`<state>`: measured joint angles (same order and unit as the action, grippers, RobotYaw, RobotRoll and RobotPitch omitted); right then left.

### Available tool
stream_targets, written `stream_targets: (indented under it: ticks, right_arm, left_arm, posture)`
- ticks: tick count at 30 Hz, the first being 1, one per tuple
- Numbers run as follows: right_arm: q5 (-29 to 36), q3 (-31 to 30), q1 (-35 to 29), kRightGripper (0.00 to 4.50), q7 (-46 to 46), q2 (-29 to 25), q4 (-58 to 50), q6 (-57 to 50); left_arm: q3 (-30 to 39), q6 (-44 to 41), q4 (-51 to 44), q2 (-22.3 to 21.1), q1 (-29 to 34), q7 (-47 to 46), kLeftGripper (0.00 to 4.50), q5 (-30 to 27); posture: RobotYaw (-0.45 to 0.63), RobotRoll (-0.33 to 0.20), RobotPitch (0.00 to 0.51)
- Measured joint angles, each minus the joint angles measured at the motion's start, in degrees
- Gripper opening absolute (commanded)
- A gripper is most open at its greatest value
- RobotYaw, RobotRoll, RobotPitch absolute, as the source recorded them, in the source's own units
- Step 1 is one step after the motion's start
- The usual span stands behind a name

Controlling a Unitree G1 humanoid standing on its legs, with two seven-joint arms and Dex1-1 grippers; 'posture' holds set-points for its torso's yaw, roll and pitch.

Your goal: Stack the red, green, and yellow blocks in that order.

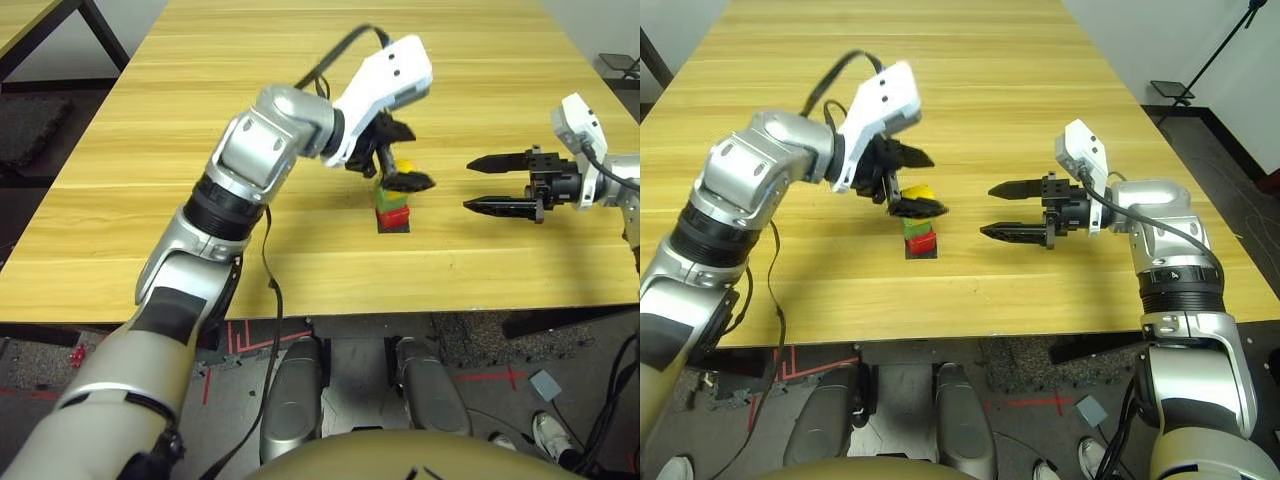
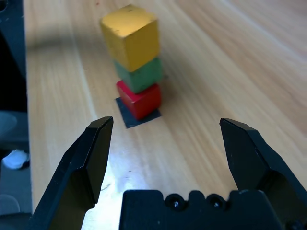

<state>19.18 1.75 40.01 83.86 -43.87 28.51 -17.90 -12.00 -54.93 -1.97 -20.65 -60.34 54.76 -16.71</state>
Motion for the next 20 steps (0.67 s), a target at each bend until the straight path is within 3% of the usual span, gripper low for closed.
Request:
stream_targets:
  ticks: [3, 4, 9, 15, 20]
  right_arm:
    - [0.6, 5.4, 2.3, 4.50, -7.8, 0.1, 5.9, 0.0]
    - [1.4, 8.9, 3.2, 4.50, -13.4, 0.3, 9.2, 0.1]
    - [2.1, 18.7, 3.6, 4.50, -30.1, 0.5, 22.2, 9.5]
    - [1.0, 21.4, 3.1, 4.50, -37.6, 0.2, 34.5, 21.7]
    - [0.5, 21.8, 2.7, 4.50, -40.1, -0.5, 38.7, 25.5]
  left_arm:
    - [11.7, -0.1, -3.5, 4.2, 4.6, -9.9, 4.49, -2.0]
    - [17.2, 2.7, -4.9, 5.8, 8.6, -15.0, 4.49, -2.2]
    - [29.7, 16.0, -5.3, 7.4, 29.0, -28.2, 4.49, 0.3]
    - [32.1, 30.9, -4.6, 7.6, 39.9, -33.1, 4.49, 2.4]
    - [30.4, 37.1, -1.9, 7.8, 41.7, -34.8, 4.49, 3.1]
  posture:
    - [0.11, 0.010, 0.112]
    - [0.11, 0.004, 0.113]
    - [0.11, -0.015, 0.121]
    - [0.12, -0.024, 0.142]
    - [0.12, -0.027, 0.136]
